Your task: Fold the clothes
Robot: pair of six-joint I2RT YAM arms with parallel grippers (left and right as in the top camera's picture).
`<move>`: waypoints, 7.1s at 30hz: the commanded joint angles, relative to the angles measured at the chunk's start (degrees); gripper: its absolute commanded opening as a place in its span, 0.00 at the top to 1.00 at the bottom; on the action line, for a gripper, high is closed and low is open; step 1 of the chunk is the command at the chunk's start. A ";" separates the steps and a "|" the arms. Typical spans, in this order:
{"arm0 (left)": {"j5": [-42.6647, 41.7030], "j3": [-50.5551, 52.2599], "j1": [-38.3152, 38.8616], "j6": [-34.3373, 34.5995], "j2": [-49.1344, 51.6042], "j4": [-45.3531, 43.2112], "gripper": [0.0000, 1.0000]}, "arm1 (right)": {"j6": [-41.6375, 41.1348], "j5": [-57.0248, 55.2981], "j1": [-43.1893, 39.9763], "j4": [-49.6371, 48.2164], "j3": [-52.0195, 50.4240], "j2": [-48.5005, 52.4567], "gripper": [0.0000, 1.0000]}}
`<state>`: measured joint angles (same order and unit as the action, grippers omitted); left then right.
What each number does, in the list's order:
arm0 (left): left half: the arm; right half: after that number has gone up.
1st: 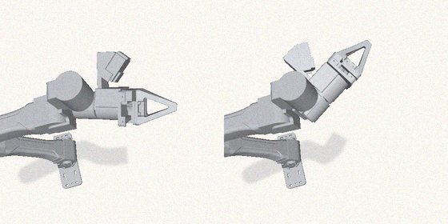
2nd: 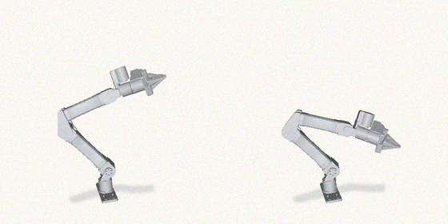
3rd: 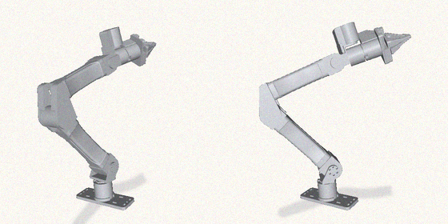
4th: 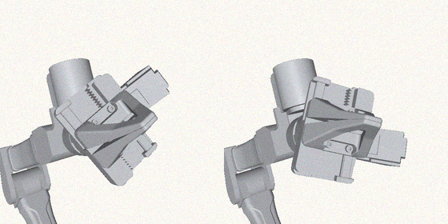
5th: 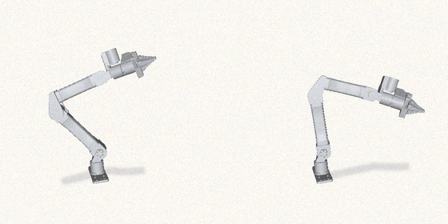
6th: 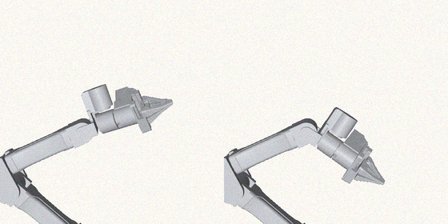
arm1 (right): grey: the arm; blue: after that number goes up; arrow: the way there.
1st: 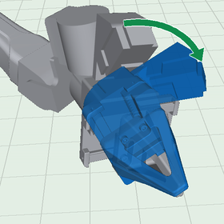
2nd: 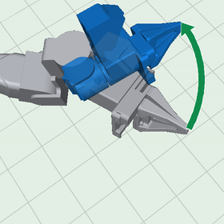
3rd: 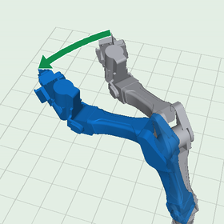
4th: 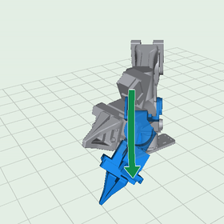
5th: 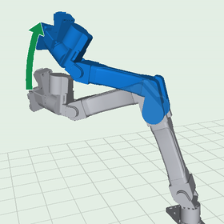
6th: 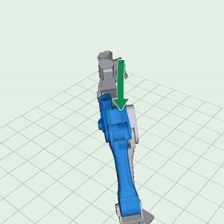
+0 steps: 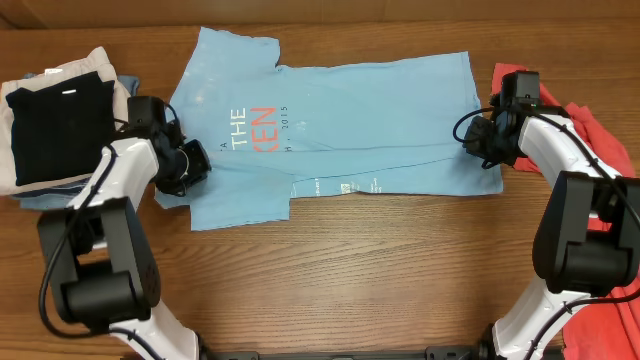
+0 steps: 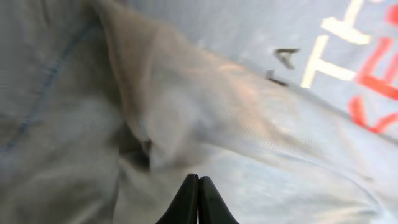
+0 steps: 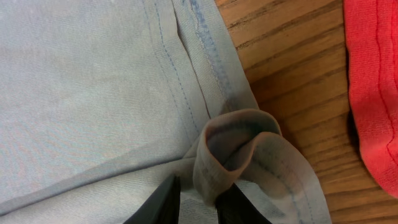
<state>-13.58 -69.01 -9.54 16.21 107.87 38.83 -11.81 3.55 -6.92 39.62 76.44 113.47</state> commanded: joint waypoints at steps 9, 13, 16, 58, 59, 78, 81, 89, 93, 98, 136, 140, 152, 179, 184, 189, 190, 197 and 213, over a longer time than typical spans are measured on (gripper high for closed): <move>12.68 -0.46 0.20 -2.08 -6.40 2.93 0.86 | 0.02 -0.44 0.15 -0.04 0.11 -0.09 0.77; 12.68 -0.46 0.22 -2.08 -4.52 2.93 0.87 | 0.00 -0.44 0.15 0.00 0.11 -0.09 0.77; 12.81 -0.46 0.24 -2.27 -1.99 2.21 0.86 | 0.02 -0.46 0.15 0.11 0.11 -0.09 0.77; 6.69 -7.19 1.81 -5.92 -2.21 7.21 0.96 | 0.00 -0.46 0.15 -0.59 0.11 -0.09 0.77; 5.79 -8.07 1.57 -5.92 -2.73 7.65 0.96 | 0.00 -0.46 0.15 -0.90 0.11 -0.09 0.77; 5.79 -12.35 -0.22 -1.29 -4.81 -0.50 0.96 | 0.00 -0.48 0.09 -2.75 0.11 -0.09 0.77; 6.67 -12.35 -0.20 0.20 -4.79 -1.97 0.96 | 0.00 -0.44 0.07 -5.35 0.11 -0.09 0.77; 5.18 -12.20 -0.17 0.61 -4.44 0.04 0.96 | 0.02 -0.46 0.04 -11.89 0.11 -0.09 0.77; 1.60 -12.20 -0.17 0.76 -4.44 2.93 0.96 | 0.02 -0.46 0.04 -14.01 0.11 -0.09 0.77; -3.89 -12.20 -0.20 2.71 -4.44 3.89 0.96 | 0.02 -0.46 0.07 -15.45 0.11 -0.09 0.77; -9.94 -12.15 -5.62 25.59 -4.39 -7.76 0.96 | 0.02 -0.48 0.07 -15.10 0.11 -0.07 0.77; -3.69 -12.04 -4.59 25.38 -4.37 -4.24 0.96 | 0.02 -0.46 0.07 -14.91 0.11 -0.07 0.77; 0.70 -12.04 -3.13 21.92 -4.37 -2.91 0.53 | 0.02 -0.46 0.07 -14.47 0.11 -0.07 0.76; 9.51 2.03 0.33 11.85 -4.37 4.46 0.53 | -0.26 -1.49 0.04 -6.12 0.13 -0.17 0.61; 9.55 6.43 0.33 11.82 -4.37 1.09 0.53 | -0.46 -1.46 0.07 -7.08 0.11 -0.17 0.84; 9.55 9.66 0.33 11.85 -4.37 -0.59 0.53 | -0.48 -1.53 0.04 -10.47 0.11 -0.17 0.96; 9.57 10.16 0.33 11.85 -4.37 -0.66 0.53 | -0.66 -1.55 0.04 -11.47 0.11 -0.17 0.96; 10.88 12.79 0.31 11.85 -4.37 -0.74 0.54 | -5.88 -4.98 0.04 -14.25 0.11 -0.07 0.85; 15.19 13.42 0.13 11.82 -4.37 -0.22 0.58 | -6.51 -11.65 0.00 4.28 0.11 -0.09 0.57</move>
<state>-1.21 -57.98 -9.34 28.69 102.48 38.13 -17.37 -6.68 -6.94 42.17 76.38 113.47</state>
